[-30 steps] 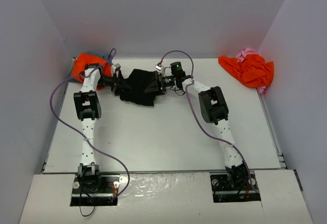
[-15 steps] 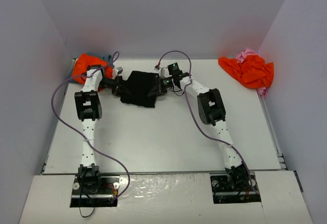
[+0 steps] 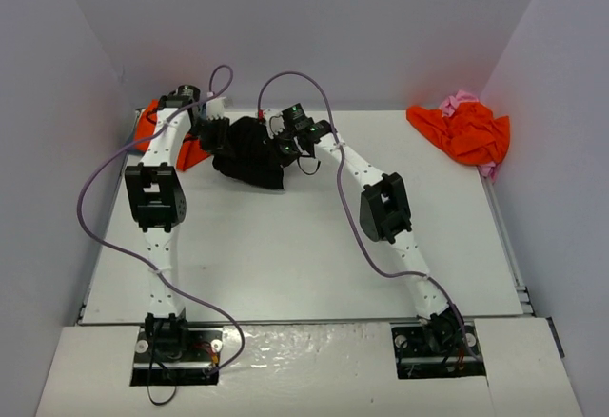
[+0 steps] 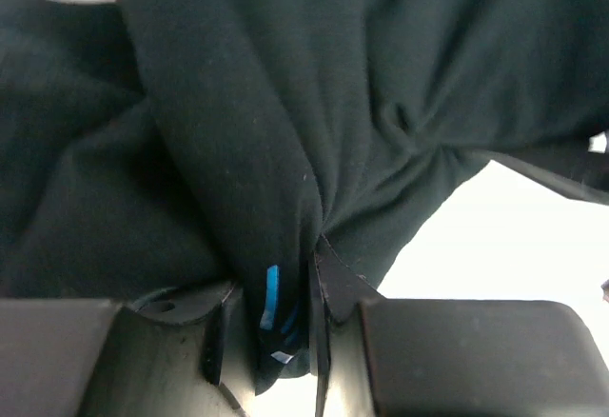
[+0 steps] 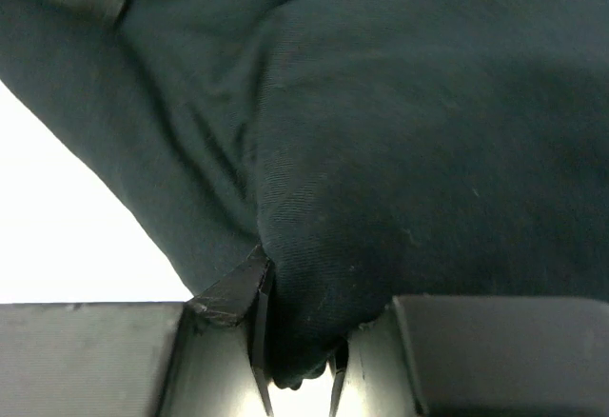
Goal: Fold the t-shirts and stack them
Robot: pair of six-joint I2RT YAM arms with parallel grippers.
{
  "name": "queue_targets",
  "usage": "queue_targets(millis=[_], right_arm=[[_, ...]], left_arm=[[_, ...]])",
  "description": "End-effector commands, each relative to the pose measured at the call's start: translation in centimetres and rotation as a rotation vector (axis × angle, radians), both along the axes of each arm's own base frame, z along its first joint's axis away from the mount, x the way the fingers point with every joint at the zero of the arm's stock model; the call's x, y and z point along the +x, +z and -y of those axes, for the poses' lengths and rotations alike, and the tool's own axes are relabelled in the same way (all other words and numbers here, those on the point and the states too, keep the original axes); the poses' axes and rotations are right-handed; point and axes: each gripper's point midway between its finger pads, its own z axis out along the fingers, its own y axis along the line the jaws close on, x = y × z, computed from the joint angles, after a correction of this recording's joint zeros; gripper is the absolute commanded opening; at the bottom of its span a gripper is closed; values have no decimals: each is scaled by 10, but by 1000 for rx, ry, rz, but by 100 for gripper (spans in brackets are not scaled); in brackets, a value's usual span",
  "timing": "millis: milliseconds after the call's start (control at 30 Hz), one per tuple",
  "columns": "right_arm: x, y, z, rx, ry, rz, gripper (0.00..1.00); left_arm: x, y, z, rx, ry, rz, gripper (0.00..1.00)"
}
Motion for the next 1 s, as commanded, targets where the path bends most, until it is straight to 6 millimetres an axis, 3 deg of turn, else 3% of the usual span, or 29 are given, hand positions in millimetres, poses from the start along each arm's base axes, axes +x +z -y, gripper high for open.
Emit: queue_targets(millis=[0, 167, 200, 233, 300, 400, 433, 600, 700, 733, 833, 967], right_arm=[[23, 65, 1, 1, 3, 205, 0], [27, 69, -4, 26, -31, 208, 3], [30, 66, -1, 29, -59, 200, 14], [32, 64, -1, 43, -63, 183, 67], [33, 51, 5, 51, -72, 140, 73], [35, 36, 10, 54, -88, 100, 96], [38, 32, 15, 47, -105, 91, 100], [38, 11, 48, 35, -137, 6, 100], [36, -9, 91, -5, -167, -48, 100], [30, -20, 102, -35, -172, -66, 100], [25, -21, 116, -58, -181, -62, 100], [14, -29, 119, -69, -183, -85, 100]], left_arm=[[26, 38, -39, 108, 115, 159, 0], [23, 27, -35, 83, 104, 136, 0], [24, 23, -36, 87, 103, 129, 0], [24, 20, -36, 90, 102, 122, 0], [24, 10, -33, 82, 89, 99, 0], [26, -3, -31, 80, 79, 71, 0], [28, -9, -31, 97, 69, 65, 0], [31, -15, -39, 183, 28, 71, 0], [35, -19, -25, 360, -62, 119, 0], [37, -13, -23, 396, -75, 145, 0], [55, 15, -29, 410, -22, 232, 0], [82, 67, -77, 556, 140, 401, 0]])
